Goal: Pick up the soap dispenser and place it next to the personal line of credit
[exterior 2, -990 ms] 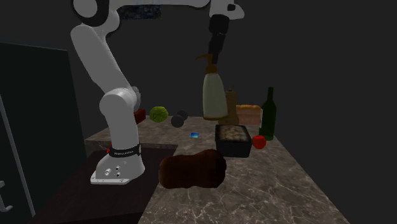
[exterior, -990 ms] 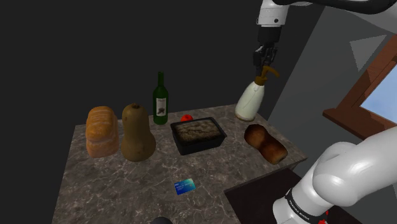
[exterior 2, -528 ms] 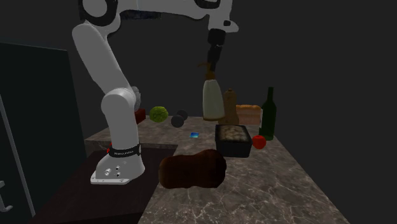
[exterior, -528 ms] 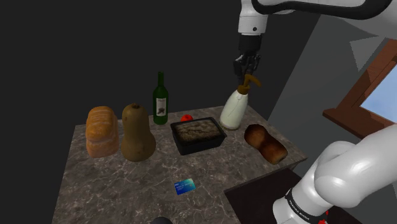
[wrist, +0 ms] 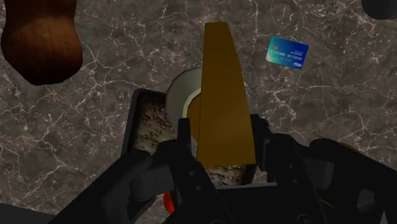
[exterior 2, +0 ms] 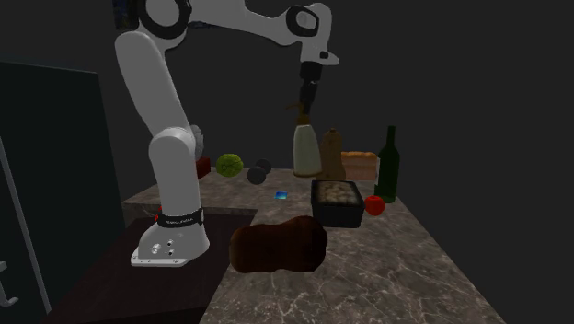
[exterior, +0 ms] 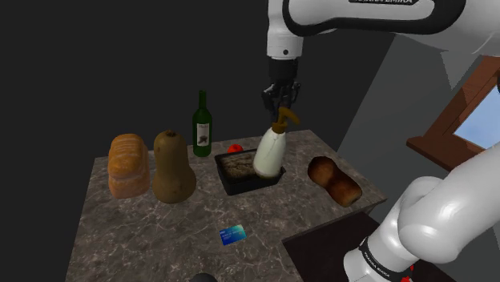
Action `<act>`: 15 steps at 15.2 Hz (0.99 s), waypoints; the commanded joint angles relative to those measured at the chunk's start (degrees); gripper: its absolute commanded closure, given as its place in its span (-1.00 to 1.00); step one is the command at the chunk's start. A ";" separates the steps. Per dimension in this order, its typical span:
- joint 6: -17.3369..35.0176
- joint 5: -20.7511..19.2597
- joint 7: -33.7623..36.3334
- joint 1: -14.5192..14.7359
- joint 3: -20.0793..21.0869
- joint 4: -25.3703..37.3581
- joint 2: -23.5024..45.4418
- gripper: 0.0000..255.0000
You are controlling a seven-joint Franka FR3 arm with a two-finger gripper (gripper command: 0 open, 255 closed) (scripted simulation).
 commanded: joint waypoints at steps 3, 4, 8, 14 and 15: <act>2.56 0.82 5.10 1.93 3.11 1.78 4.26 1.00; 3.15 0.91 6.35 2.43 3.83 2.39 5.46 1.00; 5.27 0.81 11.29 4.48 6.60 5.55 10.76 1.00; 7.48 -0.76 18.58 8.11 10.00 12.62 20.24 1.00; 7.70 -1.18 19.76 8.81 10.44 14.11 21.99 1.00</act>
